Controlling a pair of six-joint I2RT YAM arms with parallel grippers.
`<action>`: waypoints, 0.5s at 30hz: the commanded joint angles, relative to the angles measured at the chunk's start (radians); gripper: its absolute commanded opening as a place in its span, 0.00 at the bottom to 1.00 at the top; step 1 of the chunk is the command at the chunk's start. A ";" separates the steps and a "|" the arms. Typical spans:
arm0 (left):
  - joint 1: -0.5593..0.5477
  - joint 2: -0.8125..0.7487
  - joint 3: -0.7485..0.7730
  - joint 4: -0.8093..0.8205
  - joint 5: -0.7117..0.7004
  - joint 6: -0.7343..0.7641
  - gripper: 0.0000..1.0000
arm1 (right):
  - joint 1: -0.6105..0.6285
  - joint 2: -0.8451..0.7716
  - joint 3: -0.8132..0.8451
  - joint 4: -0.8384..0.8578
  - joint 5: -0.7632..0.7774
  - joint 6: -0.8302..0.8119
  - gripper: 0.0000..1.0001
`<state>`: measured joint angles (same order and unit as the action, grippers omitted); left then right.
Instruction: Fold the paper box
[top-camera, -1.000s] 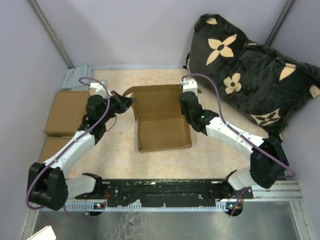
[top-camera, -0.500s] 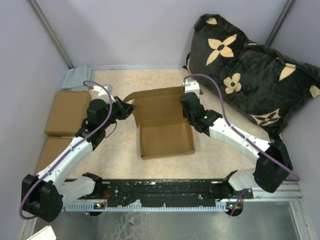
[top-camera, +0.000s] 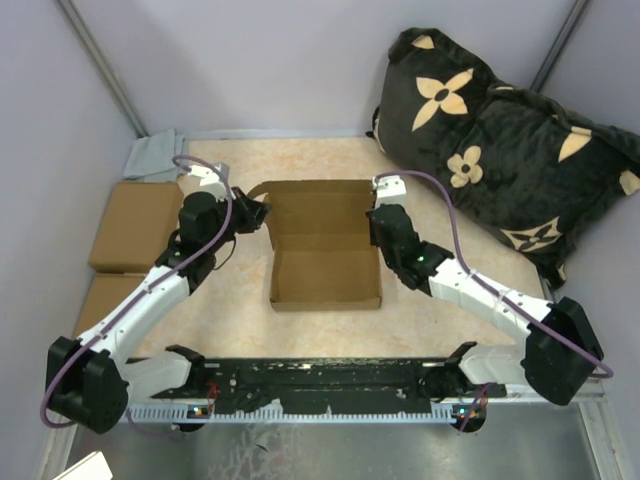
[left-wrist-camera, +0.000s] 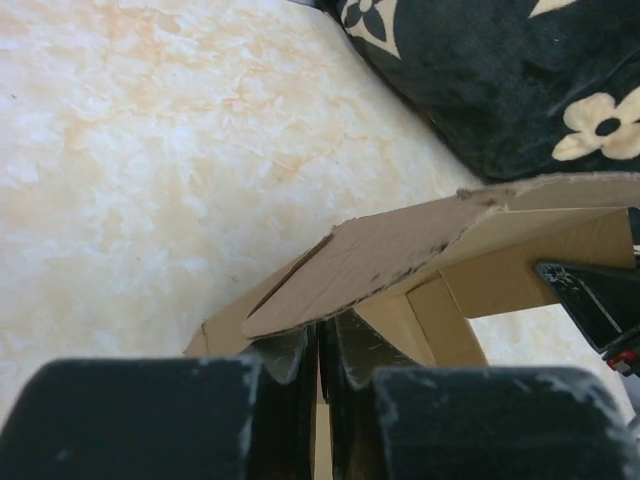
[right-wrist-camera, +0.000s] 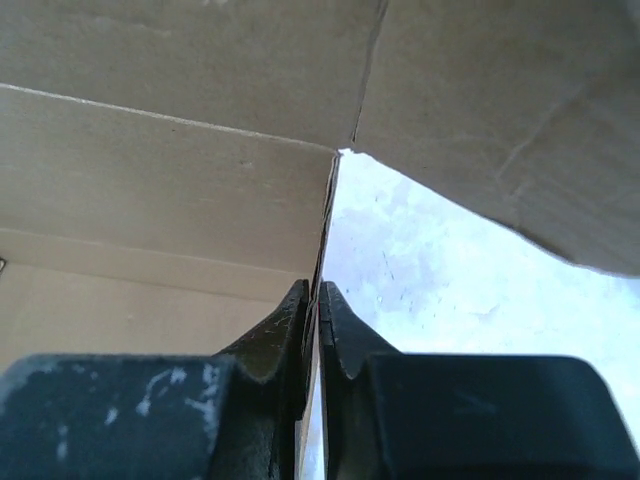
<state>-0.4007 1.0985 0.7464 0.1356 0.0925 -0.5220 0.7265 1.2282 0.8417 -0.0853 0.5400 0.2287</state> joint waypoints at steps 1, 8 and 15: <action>-0.016 0.032 0.045 0.073 -0.028 0.050 0.08 | 0.028 -0.022 -0.061 0.320 0.018 -0.047 0.07; -0.016 0.049 0.036 0.167 -0.014 0.046 0.14 | 0.028 0.001 -0.171 0.624 0.069 -0.111 0.07; -0.016 0.011 -0.018 0.196 0.049 -0.005 0.31 | 0.032 0.023 -0.220 0.719 0.072 -0.095 0.09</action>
<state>-0.4042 1.1442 0.7570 0.2619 0.0723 -0.4942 0.7345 1.2396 0.6277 0.4519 0.6044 0.1158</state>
